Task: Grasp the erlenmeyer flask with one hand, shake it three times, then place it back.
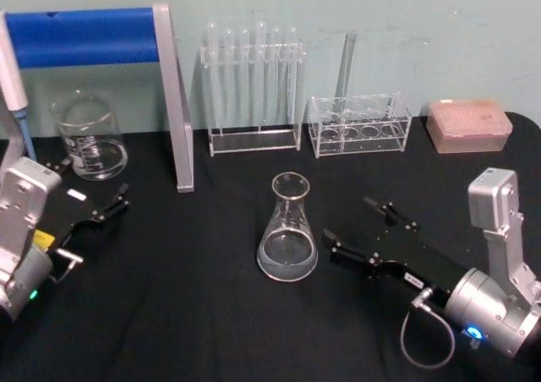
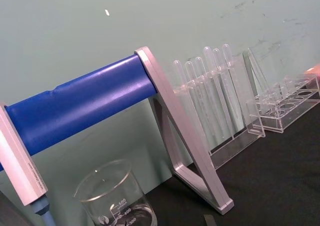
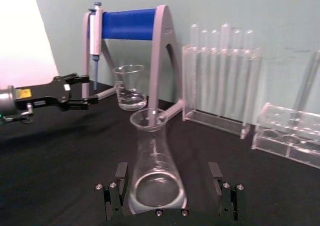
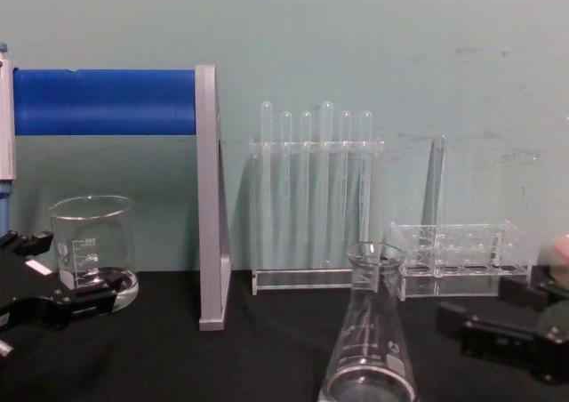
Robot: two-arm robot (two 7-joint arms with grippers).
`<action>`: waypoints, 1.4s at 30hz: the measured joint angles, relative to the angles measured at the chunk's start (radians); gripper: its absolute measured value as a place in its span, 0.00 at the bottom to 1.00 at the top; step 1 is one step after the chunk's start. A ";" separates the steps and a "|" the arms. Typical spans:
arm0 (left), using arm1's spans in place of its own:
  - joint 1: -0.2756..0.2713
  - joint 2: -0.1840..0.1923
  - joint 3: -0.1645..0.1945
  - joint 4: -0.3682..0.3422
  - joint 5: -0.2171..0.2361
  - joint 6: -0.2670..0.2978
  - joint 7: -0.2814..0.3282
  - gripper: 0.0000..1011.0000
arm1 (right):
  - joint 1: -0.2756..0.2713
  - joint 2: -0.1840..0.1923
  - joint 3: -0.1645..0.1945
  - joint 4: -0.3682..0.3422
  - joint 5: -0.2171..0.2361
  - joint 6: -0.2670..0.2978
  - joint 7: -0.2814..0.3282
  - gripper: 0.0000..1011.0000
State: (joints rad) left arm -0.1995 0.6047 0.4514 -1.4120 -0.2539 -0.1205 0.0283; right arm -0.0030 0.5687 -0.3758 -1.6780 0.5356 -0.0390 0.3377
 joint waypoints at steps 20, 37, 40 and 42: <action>0.000 0.000 0.000 0.000 0.000 0.000 0.000 0.99 | 0.069 -0.087 -0.031 0.077 -0.075 0.020 0.051 0.99; 0.000 0.000 0.000 0.000 0.000 0.000 0.000 0.99 | 0.122 -0.155 -0.031 0.146 -0.140 0.023 0.069 0.99; 0.000 0.000 0.000 0.000 0.000 0.000 0.000 0.99 | 0.131 -0.164 -0.031 0.158 -0.149 0.022 0.071 0.99; 0.000 0.000 0.000 0.000 0.000 0.000 0.000 0.99 | 0.139 -0.172 -0.032 0.169 -0.158 0.018 0.073 0.99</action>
State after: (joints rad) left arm -0.1995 0.6047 0.4514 -1.4119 -0.2539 -0.1205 0.0283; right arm 0.1364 0.3963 -0.4082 -1.5087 0.3781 -0.0205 0.4107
